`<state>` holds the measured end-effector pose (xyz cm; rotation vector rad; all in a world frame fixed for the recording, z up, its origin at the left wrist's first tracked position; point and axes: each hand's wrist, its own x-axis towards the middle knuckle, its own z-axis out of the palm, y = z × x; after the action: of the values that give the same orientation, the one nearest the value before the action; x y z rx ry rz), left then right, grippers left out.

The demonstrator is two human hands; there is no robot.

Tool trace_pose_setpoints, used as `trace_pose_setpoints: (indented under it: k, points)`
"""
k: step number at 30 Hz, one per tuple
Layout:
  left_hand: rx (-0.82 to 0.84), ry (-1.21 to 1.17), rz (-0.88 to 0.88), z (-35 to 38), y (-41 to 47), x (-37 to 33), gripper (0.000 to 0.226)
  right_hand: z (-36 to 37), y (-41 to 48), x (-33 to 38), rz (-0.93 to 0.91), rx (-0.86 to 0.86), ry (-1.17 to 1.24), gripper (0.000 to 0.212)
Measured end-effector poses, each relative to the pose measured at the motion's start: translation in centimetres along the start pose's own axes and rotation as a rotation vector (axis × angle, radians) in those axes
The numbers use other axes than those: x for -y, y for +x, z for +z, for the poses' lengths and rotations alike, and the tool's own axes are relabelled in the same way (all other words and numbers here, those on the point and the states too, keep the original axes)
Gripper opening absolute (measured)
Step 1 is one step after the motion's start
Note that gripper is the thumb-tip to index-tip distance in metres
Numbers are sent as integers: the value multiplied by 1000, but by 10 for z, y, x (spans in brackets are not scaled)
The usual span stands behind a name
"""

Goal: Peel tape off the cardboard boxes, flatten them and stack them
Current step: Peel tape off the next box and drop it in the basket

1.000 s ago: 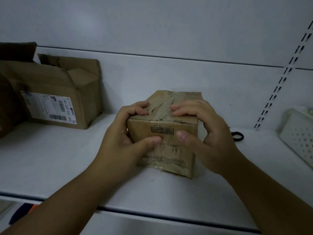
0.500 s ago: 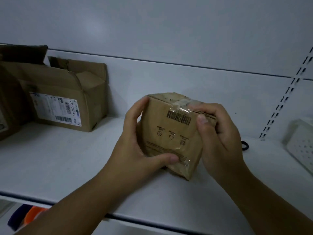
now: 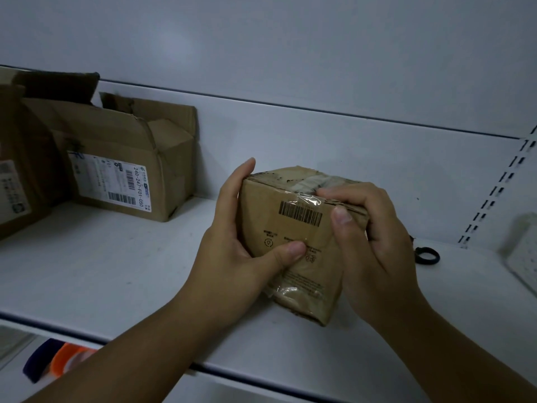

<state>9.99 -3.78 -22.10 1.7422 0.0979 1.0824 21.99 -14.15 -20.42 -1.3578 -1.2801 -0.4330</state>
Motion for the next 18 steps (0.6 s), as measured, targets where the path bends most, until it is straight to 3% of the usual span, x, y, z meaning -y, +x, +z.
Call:
trace_pose_setpoints:
  k: [9,14,18]
  points:
    - [-3,-27,-4,0,-1,-2,78,-3,1,-1,-73,-8,-44,19]
    - [-23,97,-10,1,-3,-2,108,-3,0,-1,-115,10,-77,17]
    - [-47,41,13,-1,-1,0,82,-4,0,-2,-116,28,-91,17]
